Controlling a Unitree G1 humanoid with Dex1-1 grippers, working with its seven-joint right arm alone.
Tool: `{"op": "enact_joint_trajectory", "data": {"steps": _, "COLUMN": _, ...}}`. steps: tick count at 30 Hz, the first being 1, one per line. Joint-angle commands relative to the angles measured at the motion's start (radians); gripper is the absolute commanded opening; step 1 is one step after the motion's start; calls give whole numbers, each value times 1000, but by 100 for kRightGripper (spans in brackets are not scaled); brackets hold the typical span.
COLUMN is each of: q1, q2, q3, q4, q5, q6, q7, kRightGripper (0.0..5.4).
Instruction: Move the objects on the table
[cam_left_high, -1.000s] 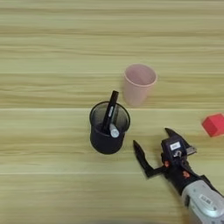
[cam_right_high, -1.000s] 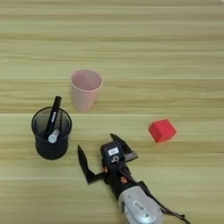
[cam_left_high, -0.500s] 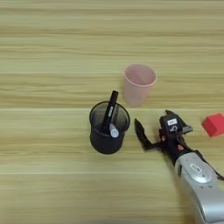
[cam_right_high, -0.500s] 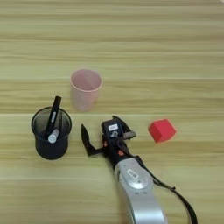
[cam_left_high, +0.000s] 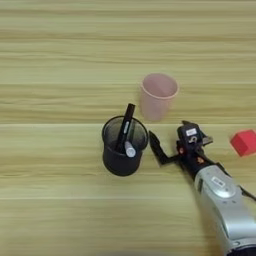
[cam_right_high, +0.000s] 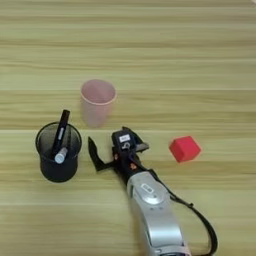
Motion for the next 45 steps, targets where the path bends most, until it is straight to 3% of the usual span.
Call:
{"op": "enact_joint_trajectory", "data": {"steps": 1, "q1": -29, "q2": -8, "q3": 13, "q4": 60, "q5": -5, "q6": 73, "q7": 15, "kRightGripper": 539}}
{"op": "enact_joint_trajectory", "data": {"steps": 15, "q1": -190, "q2": -8, "q3": 16, "q4": 233, "q5": -20, "q6": 67, "q7": 32, "kRightGripper": 539}}
{"op": "enact_joint_trajectory", "data": {"steps": 33, "q1": -290, "q2": -11, "q3": 20, "q4": 435, "q5": -37, "q6": -18, "q7": 17, "kRightGripper": 539}}
{"op": "enact_joint_trajectory", "data": {"steps": 45, "q1": -314, "q2": -8, "q3": 19, "q4": 499, "q5": -37, "q6": -59, "q7": 2, "kRightGripper": 539}}
